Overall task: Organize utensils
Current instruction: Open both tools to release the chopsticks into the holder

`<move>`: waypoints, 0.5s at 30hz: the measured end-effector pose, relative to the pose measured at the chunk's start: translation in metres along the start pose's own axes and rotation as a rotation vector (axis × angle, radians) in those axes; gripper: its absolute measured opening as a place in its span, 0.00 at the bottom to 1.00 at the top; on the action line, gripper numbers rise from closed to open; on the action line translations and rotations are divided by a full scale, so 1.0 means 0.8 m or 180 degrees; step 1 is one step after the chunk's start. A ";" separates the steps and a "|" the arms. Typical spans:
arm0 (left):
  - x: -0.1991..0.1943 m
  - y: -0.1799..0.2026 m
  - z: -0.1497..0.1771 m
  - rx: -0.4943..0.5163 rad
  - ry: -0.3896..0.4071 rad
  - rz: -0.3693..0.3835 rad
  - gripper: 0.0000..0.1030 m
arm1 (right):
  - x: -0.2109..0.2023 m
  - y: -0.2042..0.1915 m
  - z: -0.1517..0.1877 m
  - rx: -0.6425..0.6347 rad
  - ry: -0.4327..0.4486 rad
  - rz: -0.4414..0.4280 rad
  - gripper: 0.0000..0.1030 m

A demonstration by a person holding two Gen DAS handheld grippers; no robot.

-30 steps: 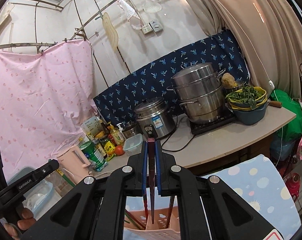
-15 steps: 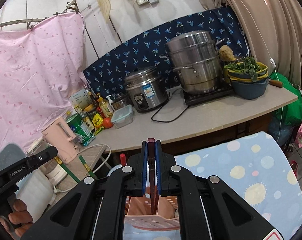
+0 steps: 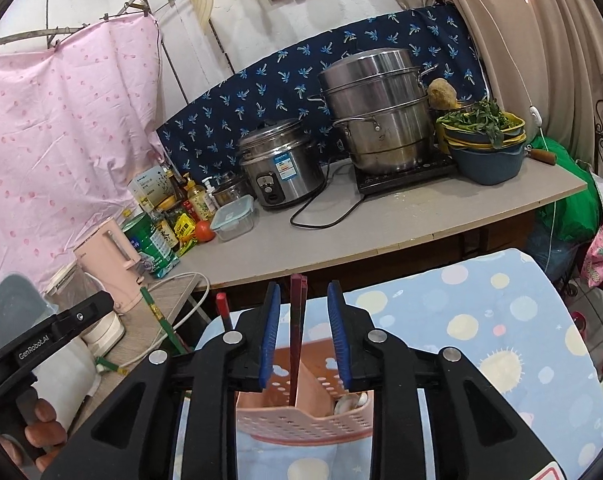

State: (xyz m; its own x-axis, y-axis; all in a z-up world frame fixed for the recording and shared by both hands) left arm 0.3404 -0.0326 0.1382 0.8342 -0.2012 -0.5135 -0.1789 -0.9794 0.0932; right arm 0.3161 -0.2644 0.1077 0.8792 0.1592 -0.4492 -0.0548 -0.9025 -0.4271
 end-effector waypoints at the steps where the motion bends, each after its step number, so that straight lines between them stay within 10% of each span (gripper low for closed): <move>1: -0.001 0.000 0.002 0.0012 -0.0010 -0.0005 0.41 | -0.004 -0.001 0.003 -0.0014 -0.0003 0.0001 0.30; 15: -0.027 0.005 0.077 0.0180 -0.0270 -0.0262 0.59 | -0.057 -0.002 0.085 -0.0110 -0.0285 0.0072 0.41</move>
State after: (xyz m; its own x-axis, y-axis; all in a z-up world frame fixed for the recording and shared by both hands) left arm 0.2894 -0.0312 0.0968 0.8007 -0.1159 -0.5878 -0.1427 -0.9898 0.0006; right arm 0.2439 -0.2435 0.0755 0.8320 0.1723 -0.5274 -0.0564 -0.9194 -0.3894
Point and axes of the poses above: each gripper's, at about its wrist camera, not at the fingertips, and x roughly the way its jaws point, y to its right, z to its underside, the point moved 1 cm from there along x, roughly the way its jaws point, and after that the axes turned 5 degrees about x, right-handed, at the moved point
